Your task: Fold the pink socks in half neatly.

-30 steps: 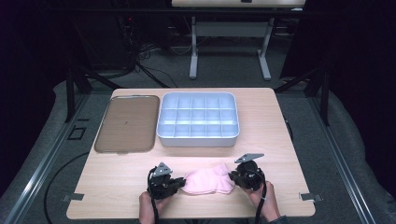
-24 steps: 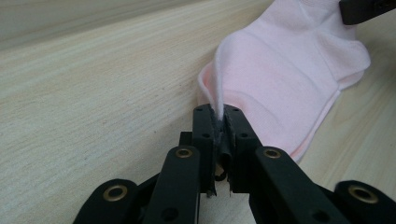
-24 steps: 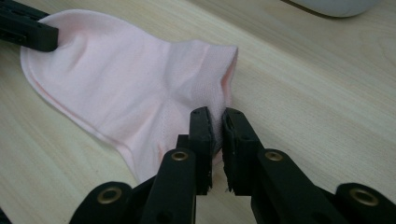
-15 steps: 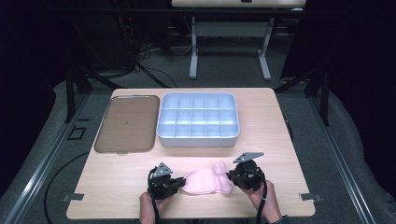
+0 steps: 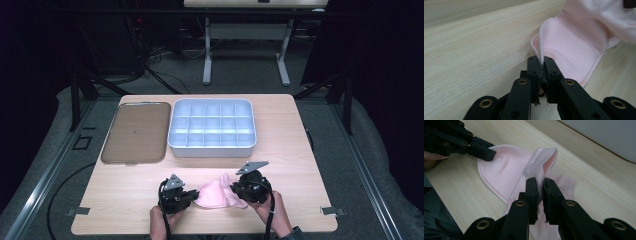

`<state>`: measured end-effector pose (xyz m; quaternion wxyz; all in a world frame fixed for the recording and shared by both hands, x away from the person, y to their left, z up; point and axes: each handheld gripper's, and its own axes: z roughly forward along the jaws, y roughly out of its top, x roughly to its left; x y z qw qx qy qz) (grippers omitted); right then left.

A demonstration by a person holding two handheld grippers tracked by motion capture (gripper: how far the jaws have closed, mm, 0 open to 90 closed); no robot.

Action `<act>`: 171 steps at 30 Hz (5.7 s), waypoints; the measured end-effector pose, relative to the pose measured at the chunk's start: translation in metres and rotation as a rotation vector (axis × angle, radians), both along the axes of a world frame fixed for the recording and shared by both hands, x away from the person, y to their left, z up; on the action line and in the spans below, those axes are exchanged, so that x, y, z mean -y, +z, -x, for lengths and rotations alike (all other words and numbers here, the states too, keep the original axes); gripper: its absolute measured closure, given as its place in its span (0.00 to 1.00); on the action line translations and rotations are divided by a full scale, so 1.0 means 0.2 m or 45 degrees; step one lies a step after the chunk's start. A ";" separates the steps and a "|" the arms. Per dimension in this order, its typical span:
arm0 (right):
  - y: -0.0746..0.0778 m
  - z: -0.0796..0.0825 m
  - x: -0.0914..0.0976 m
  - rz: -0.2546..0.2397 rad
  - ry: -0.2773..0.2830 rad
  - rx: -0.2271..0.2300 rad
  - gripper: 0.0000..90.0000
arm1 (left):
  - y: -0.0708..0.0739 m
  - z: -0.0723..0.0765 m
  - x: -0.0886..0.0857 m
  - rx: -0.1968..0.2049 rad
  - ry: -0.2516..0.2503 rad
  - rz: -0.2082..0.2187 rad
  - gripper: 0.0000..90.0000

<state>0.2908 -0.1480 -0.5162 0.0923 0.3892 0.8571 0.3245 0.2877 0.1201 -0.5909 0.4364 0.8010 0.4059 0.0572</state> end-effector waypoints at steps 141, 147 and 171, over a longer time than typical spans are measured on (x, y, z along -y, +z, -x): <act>-0.26 0.00 0.19 0.075 -0.216 0.011 0.82 | 0.01 0.02 0.03 0.129 -0.144 -0.045 0.99; -0.28 0.02 0.20 0.017 -0.243 0.036 0.90 | 0.01 0.02 0.03 0.129 -0.144 -0.045 0.99; -0.11 0.07 0.16 -0.091 -0.177 0.098 0.92 | 0.01 0.02 0.03 0.126 -0.145 -0.043 0.99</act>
